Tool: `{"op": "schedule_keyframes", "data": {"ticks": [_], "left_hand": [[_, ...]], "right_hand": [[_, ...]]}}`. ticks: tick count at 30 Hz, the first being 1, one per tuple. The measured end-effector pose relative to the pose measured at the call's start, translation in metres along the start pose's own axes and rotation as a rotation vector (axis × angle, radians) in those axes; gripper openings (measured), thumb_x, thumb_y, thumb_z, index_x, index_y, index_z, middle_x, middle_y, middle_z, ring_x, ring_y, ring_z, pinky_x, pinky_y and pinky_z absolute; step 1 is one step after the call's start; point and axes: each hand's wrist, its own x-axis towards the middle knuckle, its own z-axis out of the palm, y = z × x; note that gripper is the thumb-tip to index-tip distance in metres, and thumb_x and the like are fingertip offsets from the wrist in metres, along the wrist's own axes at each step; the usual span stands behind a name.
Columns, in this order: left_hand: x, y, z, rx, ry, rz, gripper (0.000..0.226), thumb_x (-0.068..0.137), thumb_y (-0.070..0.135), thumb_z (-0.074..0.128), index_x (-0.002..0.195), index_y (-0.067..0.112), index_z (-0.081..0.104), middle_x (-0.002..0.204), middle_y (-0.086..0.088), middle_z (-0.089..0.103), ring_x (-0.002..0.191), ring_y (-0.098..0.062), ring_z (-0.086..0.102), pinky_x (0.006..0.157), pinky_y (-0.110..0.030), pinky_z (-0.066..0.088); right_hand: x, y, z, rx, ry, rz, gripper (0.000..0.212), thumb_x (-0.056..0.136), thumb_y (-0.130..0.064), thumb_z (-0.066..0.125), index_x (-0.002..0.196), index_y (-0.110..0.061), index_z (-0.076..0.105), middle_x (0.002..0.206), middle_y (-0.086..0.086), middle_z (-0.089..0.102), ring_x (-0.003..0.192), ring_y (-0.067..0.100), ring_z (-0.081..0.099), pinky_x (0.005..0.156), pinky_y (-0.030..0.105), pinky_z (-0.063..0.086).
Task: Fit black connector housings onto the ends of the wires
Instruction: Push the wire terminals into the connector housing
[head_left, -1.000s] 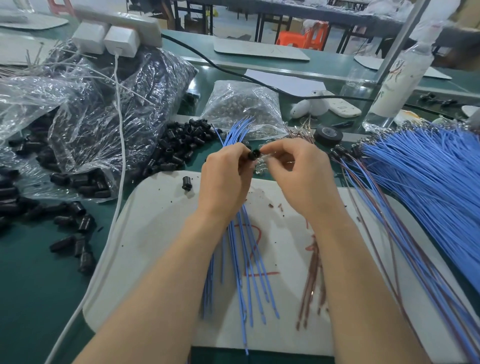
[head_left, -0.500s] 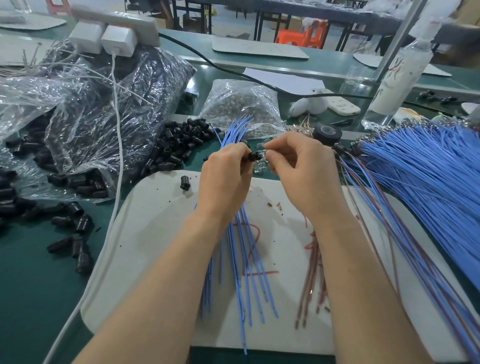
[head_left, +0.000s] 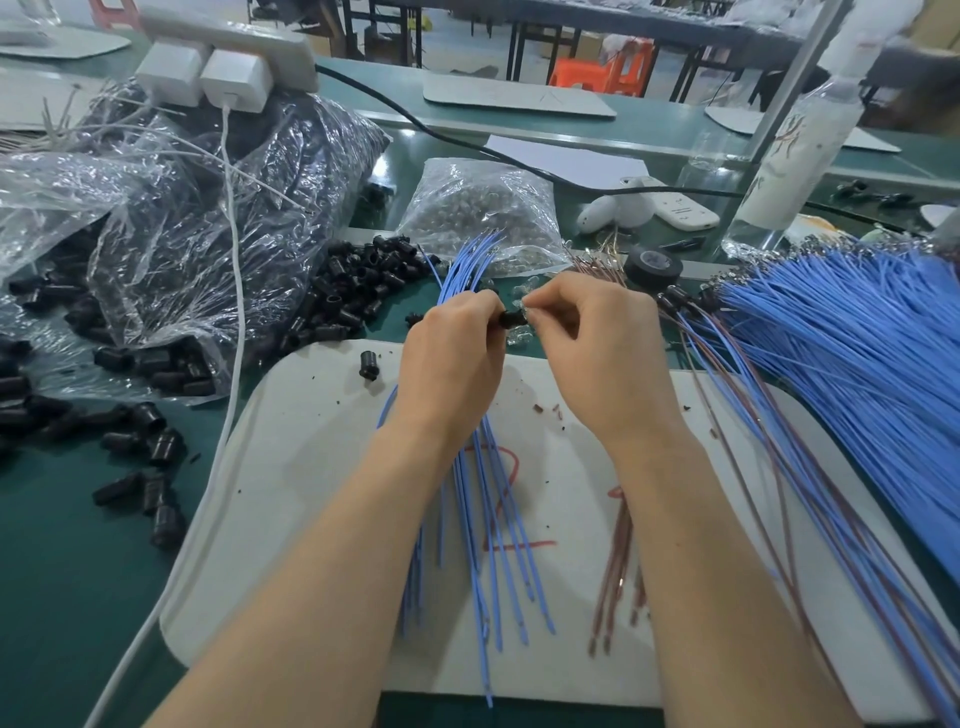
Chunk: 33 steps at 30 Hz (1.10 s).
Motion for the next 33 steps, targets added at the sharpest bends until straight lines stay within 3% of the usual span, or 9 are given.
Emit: {"op": "schedule_keyframes", "data": {"ticks": [5, 8, 11, 16, 20, 23, 28, 33], "left_hand": [[0.000, -0.002, 0.001, -0.006, -0.041, 0.003, 0.012, 0.090, 0.009, 0.053, 0.093, 0.006, 0.065, 0.087, -0.008, 0.064, 0.081, -0.028, 0.057, 0.074, -0.044, 0.047], [0.000, -0.004, -0.002, -0.129, -0.130, 0.003, 0.012, 0.089, 0.009, 0.058, 0.098, 0.008, 0.065, 0.089, -0.004, 0.067, 0.085, -0.022, 0.061, 0.080, -0.040, 0.050], [0.001, -0.006, -0.006, -0.228, -0.190, 0.011, 0.015, 0.088, 0.012, 0.063, 0.103, 0.014, 0.066, 0.090, 0.003, 0.069, 0.081, -0.010, 0.062, 0.082, -0.024, 0.050], [-0.001, -0.004, -0.007, -0.232, -0.174, 0.064, 0.015, 0.086, 0.010, 0.065, 0.100, 0.014, 0.070, 0.087, 0.002, 0.070, 0.079, -0.010, 0.062, 0.078, -0.021, 0.050], [-0.002, -0.004, -0.005, -0.201, -0.155, 0.086, 0.014, 0.085, 0.009, 0.066, 0.098, 0.012, 0.071, 0.084, 0.002, 0.068, 0.076, -0.014, 0.061, 0.076, -0.031, 0.051], [-0.001, -0.006, -0.004, -0.202, -0.145, 0.068, 0.014, 0.085, 0.010, 0.065, 0.097, 0.013, 0.071, 0.080, 0.005, 0.066, 0.073, -0.012, 0.059, 0.075, -0.029, 0.051], [0.000, -0.006, -0.003, -0.218, -0.170, 0.034, 0.015, 0.086, 0.012, 0.066, 0.100, 0.014, 0.070, 0.084, 0.002, 0.070, 0.078, -0.015, 0.062, 0.079, -0.032, 0.051], [-0.001, -0.006, -0.004, -0.196, -0.142, 0.051, 0.015, 0.084, 0.010, 0.066, 0.098, 0.014, 0.071, 0.081, 0.004, 0.067, 0.074, -0.015, 0.059, 0.076, -0.030, 0.050]], "right_hand": [[0.001, 0.005, 0.004, -0.026, -0.024, -0.003, 0.012, 0.087, -0.010, 0.064, 0.094, -0.011, 0.073, 0.084, 0.003, 0.072, 0.081, 0.018, 0.065, 0.080, 0.034, 0.050], [0.004, 0.015, 0.001, 0.046, -0.043, 0.074, 0.011, 0.086, -0.011, 0.067, 0.092, -0.015, 0.074, 0.080, -0.004, 0.071, 0.073, 0.004, 0.063, 0.075, 0.018, 0.049], [0.006, 0.025, -0.001, 0.124, -0.065, 0.131, 0.010, 0.085, -0.012, 0.069, 0.091, -0.018, 0.075, 0.072, -0.015, 0.066, 0.065, -0.009, 0.059, 0.067, 0.005, 0.043], [0.007, 0.031, -0.004, 0.226, -0.120, 0.159, 0.018, 0.084, -0.012, 0.069, 0.083, -0.029, 0.071, 0.074, -0.016, 0.069, 0.073, -0.001, 0.066, 0.074, 0.019, 0.053], [0.006, 0.031, -0.001, 0.275, -0.162, 0.165, 0.023, 0.084, -0.008, 0.068, 0.080, -0.031, 0.070, 0.080, -0.008, 0.072, 0.080, 0.007, 0.069, 0.082, 0.030, 0.056], [0.005, 0.031, 0.003, 0.338, -0.146, 0.204, 0.020, 0.085, -0.006, 0.067, 0.083, -0.026, 0.071, 0.079, -0.006, 0.072, 0.076, 0.005, 0.070, 0.080, 0.026, 0.056], [0.005, 0.029, 0.006, 0.623, -0.103, 0.421, 0.018, 0.090, -0.005, 0.061, 0.079, -0.017, 0.068, 0.067, -0.003, 0.071, 0.063, 0.008, 0.069, 0.060, 0.016, 0.052], [0.003, 0.027, 0.008, 0.687, -0.128, 0.451, 0.015, 0.091, -0.005, 0.061, 0.078, -0.011, 0.066, 0.073, 0.005, 0.071, 0.066, 0.011, 0.070, 0.065, 0.018, 0.055]]}}
